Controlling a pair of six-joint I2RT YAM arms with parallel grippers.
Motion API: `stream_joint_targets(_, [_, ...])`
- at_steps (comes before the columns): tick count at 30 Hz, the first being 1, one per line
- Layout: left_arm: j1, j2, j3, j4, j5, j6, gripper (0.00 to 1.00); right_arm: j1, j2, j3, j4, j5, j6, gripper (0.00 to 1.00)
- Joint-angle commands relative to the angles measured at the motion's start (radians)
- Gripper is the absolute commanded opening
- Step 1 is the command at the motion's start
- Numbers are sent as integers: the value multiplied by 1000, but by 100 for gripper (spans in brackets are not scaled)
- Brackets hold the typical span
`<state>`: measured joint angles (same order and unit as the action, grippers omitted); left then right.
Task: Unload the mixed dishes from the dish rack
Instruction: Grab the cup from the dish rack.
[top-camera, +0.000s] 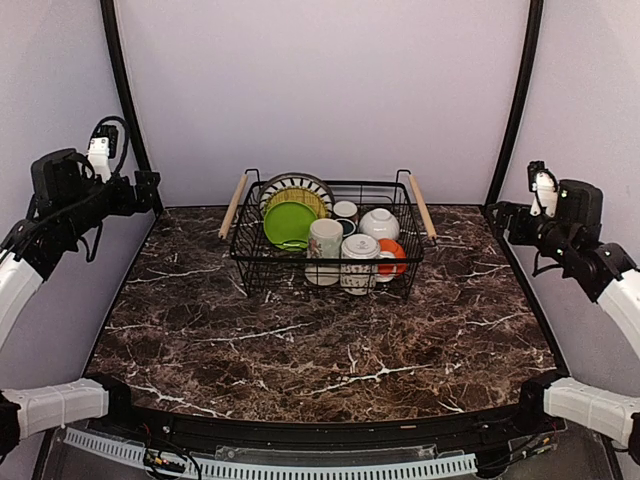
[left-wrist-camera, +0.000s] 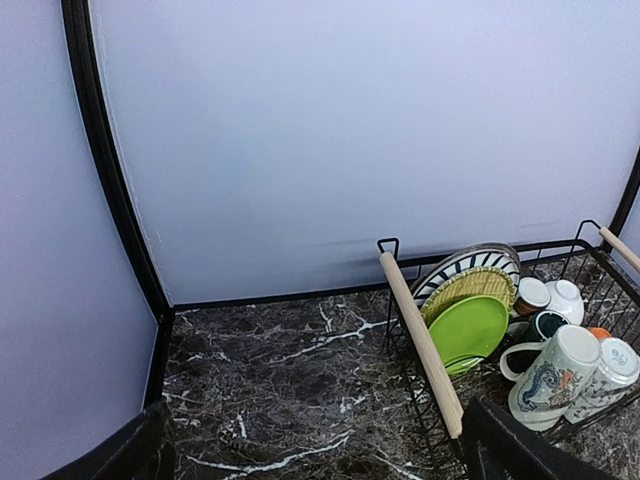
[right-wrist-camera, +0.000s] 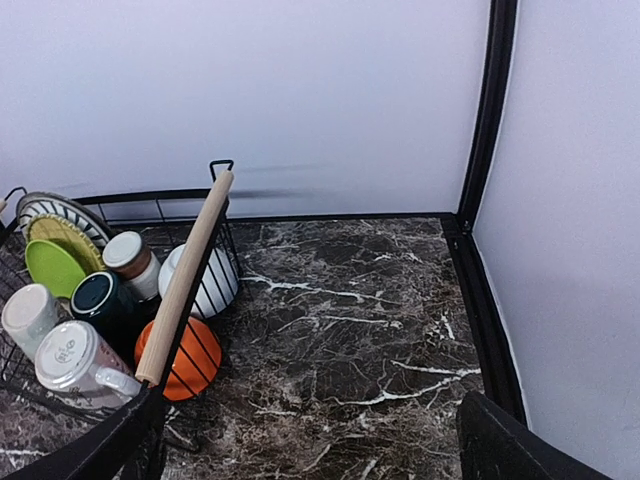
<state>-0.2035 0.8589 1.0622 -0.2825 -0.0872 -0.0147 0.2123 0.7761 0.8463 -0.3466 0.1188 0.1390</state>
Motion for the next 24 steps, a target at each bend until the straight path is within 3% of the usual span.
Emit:
stream_joint_targets(1, [15,67,83,-117,4,-93,99,-26,71,87,-89,74,110,99])
stream_joint_targets(7, [22,115,115,-158,62,-132,99,-41,203,192,-209,116,174,99])
stream_joint_targets(14, [26,106,88,-150,139,-158,99,-62,258,190,-203,-4,202,99])
stream_joint_targets(21, [28,99,76,-107,268,-223,99,-46,272,238,-156,-249,123,99])
stream_joint_targets(24, [28,134,109,-144,389,-230,99,-2,305,291,-163,-266,106,99])
